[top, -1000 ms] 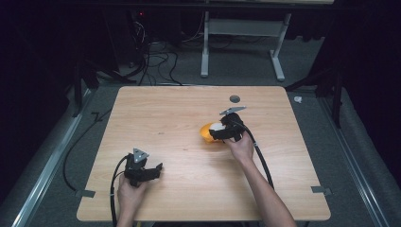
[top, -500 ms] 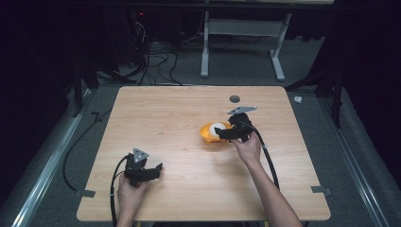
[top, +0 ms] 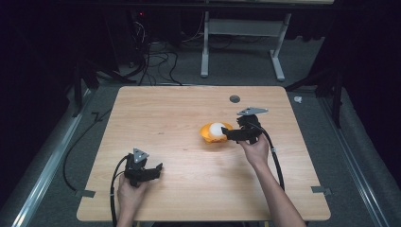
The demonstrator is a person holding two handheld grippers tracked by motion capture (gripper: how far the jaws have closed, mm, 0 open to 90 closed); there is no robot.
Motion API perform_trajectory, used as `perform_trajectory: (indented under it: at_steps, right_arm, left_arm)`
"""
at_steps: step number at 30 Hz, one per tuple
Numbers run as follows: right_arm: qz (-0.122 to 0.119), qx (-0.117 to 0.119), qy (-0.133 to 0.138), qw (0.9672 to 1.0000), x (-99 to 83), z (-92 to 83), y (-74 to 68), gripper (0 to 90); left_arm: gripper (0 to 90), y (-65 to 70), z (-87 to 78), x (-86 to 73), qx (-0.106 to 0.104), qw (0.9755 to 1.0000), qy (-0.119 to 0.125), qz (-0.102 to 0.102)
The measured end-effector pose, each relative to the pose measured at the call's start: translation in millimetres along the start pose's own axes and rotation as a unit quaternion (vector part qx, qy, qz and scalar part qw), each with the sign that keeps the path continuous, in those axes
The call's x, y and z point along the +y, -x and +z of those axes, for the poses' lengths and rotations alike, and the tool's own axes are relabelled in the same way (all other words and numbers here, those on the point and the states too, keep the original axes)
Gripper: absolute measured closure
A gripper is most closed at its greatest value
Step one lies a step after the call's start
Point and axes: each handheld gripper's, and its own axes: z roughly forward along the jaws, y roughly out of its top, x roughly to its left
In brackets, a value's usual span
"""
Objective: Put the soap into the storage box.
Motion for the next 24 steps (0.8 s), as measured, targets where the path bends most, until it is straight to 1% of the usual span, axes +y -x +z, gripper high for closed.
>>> perform_trajectory:
  at_steps: [4,12,24]
  right_arm:
    - [0.002,0.003,0.008,1.0,0.3,-8.0,1.0,21.5]
    - [0.001,0.002,0.012,0.9999,-0.6,-15.5,1.3,21.5]
    - [-0.002,-0.011,0.014,0.9998,-3.0,-32.1,3.1,21.8]
  left_arm:
    - [19.8,0.1,0.0,0.0,0.0,1.0,0.0,0.0]
    - [19.8,0.2,0.0,-0.1,0.001,1.0,0.001,0.0]
    - [19.8,0.2,-0.1,-0.1,0.0,1.0,0.0,-0.001]
